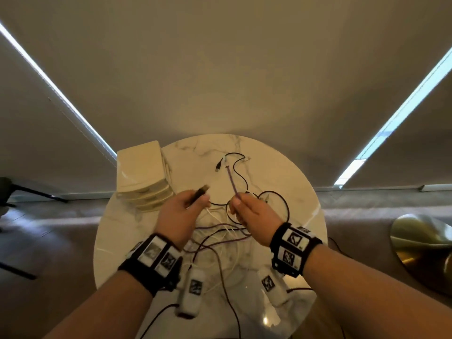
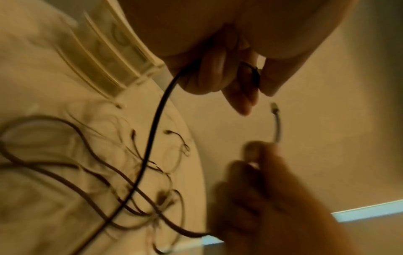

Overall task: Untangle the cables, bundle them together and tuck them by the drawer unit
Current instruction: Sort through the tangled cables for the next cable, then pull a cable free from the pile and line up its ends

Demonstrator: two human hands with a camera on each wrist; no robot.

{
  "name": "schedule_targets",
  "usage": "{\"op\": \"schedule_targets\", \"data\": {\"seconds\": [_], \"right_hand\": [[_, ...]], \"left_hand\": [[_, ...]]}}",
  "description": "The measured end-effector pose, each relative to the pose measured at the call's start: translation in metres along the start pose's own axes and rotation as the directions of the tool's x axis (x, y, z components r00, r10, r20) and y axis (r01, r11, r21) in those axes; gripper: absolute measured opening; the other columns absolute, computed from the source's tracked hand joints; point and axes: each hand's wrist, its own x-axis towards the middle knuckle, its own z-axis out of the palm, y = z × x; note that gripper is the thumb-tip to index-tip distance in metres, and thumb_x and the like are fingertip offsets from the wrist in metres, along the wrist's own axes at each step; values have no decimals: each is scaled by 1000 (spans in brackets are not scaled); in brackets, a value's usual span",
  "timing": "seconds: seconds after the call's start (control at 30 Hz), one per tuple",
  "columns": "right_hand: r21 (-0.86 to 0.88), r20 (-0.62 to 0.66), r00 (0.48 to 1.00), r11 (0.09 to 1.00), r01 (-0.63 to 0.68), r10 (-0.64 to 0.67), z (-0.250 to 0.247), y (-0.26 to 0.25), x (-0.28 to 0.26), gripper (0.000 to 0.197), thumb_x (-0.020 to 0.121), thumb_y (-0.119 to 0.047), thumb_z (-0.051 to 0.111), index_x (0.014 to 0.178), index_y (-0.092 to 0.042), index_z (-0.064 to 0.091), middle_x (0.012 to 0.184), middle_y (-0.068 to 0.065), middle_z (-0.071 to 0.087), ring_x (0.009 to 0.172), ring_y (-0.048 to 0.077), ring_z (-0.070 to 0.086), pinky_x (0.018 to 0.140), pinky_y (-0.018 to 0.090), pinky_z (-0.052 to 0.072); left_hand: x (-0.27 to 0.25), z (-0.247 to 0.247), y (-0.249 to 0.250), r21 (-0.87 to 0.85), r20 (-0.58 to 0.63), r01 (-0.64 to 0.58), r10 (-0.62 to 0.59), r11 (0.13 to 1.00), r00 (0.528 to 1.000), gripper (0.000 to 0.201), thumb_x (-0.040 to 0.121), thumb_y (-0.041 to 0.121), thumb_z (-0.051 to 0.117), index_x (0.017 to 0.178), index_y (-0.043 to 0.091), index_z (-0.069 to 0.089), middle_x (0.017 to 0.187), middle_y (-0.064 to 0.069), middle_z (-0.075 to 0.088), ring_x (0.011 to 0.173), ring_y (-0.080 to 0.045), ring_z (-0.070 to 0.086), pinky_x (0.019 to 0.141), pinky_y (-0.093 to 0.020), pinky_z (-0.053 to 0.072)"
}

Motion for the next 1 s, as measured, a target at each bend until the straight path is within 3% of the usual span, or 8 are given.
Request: {"op": "schedule_targets", "data": {"seconds": [0.13,0.33,0.43,0.57,0.67,0.8,0.87,1.0], "right_hand": [[-212,144,986,971,108,-78,10,-12,-11,23,109,-41,40,92,-35,54,79,-12,59,70,1,54,68,28,45],[-265,198,977,955,131,-79,12,-9,-15,27,109,-42,41,84,-38,50,74,-22,59,69,-4,53,63,15,37],[-291,194,980,952,91,-34,13,8,-18,28,108,-46,39,85,-37,52,80,-11,58,74,4,54,73,31,46],[-325,152,981,943,-68,123,3,47,-31,24,106,-52,40,89,-50,57,82,-14,61,78,7,58,83,44,52],[-347,93,967,918,-193,239,-11,62,-40,29,107,-48,42,114,-33,65,108,-3,70,98,15,63,96,41,50],[-301,67,997,954,-5,27,-4,28,-33,34,105,-58,33,89,-35,52,77,-4,59,73,15,56,76,45,51],[-275,40,995,956,97,-89,6,0,-24,32,103,-61,29,83,-40,45,71,-5,52,66,12,50,68,42,46],[-270,12,975,938,219,-224,14,-38,-14,24,107,-43,38,91,-31,50,67,-8,51,63,10,48,64,35,43]], "left_hand": [[-4,21,33,-446,187,104,-21,889,982,13,99,22,66,105,17,76,92,-1,78,42,-10,33,43,-24,29],[-12,17,32,-604,196,146,-31,784,980,16,104,7,53,102,6,69,77,-3,64,41,-7,27,41,-23,22],[-7,3,31,-662,141,112,-24,741,990,17,105,9,50,104,5,66,76,-2,60,41,-5,26,42,-24,18],[13,-32,28,-739,-41,7,-56,674,998,15,106,13,50,105,7,64,76,0,58,42,-5,29,38,-19,24],[33,-68,11,-679,-232,-31,-175,733,957,16,104,22,57,104,14,70,85,0,66,45,-6,34,41,-22,32],[29,-70,-12,-314,-274,59,-150,948,950,26,80,52,69,88,30,81,85,8,74,62,-12,48,68,-36,44],[16,-52,-10,-375,-208,22,-108,927,972,17,89,36,68,87,22,78,81,5,69,56,-10,44,59,-29,41],[-6,-27,7,-570,-46,-12,-17,822,999,17,103,4,52,102,11,68,81,-7,60,46,-9,32,42,-22,29]]}}
